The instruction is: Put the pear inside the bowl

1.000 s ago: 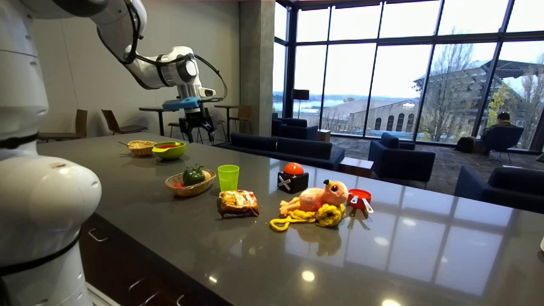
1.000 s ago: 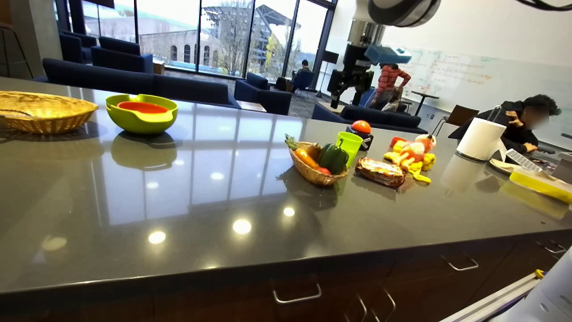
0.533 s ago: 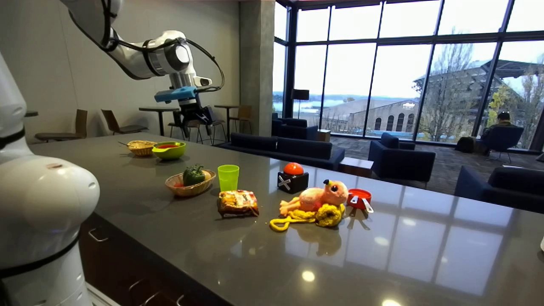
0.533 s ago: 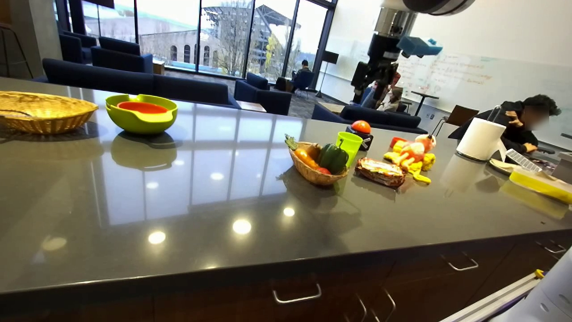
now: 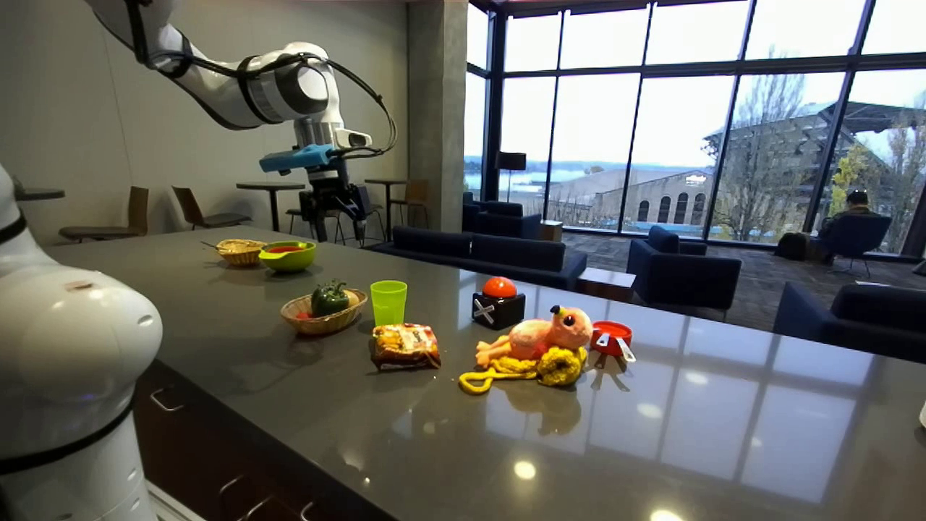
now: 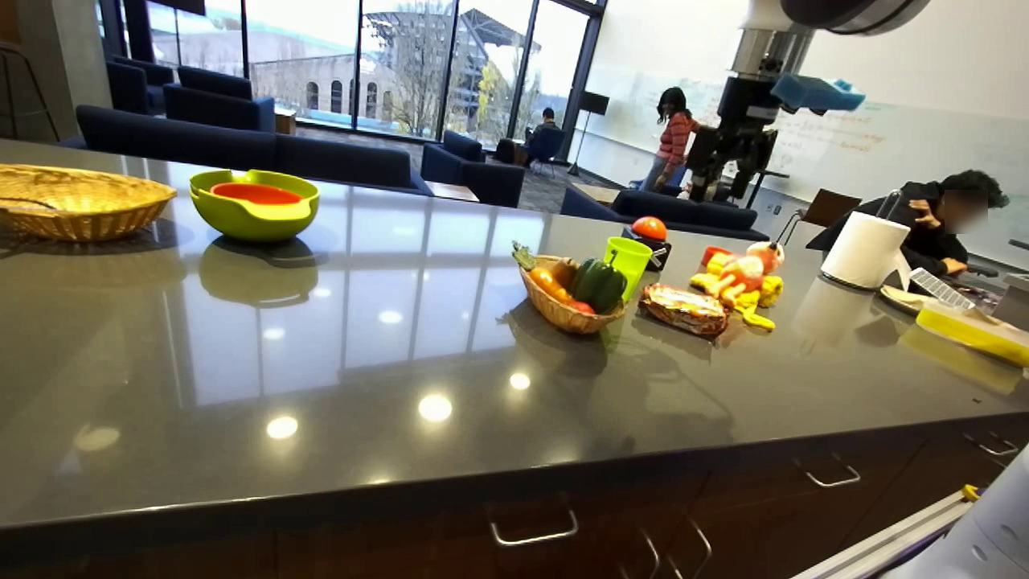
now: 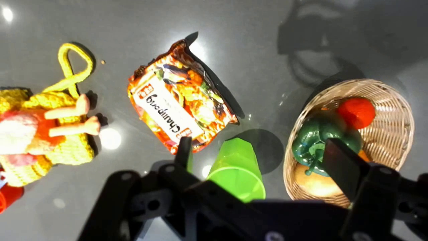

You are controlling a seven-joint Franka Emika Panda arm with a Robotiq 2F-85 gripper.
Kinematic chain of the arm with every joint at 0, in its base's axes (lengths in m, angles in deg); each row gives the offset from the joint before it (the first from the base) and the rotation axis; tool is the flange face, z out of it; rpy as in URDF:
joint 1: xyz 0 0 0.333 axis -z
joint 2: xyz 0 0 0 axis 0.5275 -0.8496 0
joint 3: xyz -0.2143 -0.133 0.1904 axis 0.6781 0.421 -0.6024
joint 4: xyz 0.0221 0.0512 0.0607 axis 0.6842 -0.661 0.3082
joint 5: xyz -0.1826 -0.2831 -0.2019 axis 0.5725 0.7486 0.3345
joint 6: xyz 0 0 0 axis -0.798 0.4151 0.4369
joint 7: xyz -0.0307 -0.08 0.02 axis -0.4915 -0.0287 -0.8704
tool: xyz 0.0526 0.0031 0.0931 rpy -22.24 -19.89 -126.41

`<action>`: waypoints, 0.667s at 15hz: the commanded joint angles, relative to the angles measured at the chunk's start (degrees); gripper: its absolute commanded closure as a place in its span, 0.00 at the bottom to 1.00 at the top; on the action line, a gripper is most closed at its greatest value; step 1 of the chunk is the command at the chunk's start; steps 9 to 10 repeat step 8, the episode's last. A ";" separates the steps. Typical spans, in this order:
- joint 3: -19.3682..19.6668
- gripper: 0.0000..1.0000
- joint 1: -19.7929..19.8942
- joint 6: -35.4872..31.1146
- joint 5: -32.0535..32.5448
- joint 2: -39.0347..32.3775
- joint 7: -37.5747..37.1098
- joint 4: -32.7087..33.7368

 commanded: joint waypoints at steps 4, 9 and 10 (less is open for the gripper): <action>2.37 0.00 2.11 1.03 -2.61 7.00 2.53 -5.88; 1.88 0.00 2.34 0.84 -2.19 4.82 2.28 -4.57; 1.88 0.00 2.34 0.84 -2.19 4.82 2.28 -4.57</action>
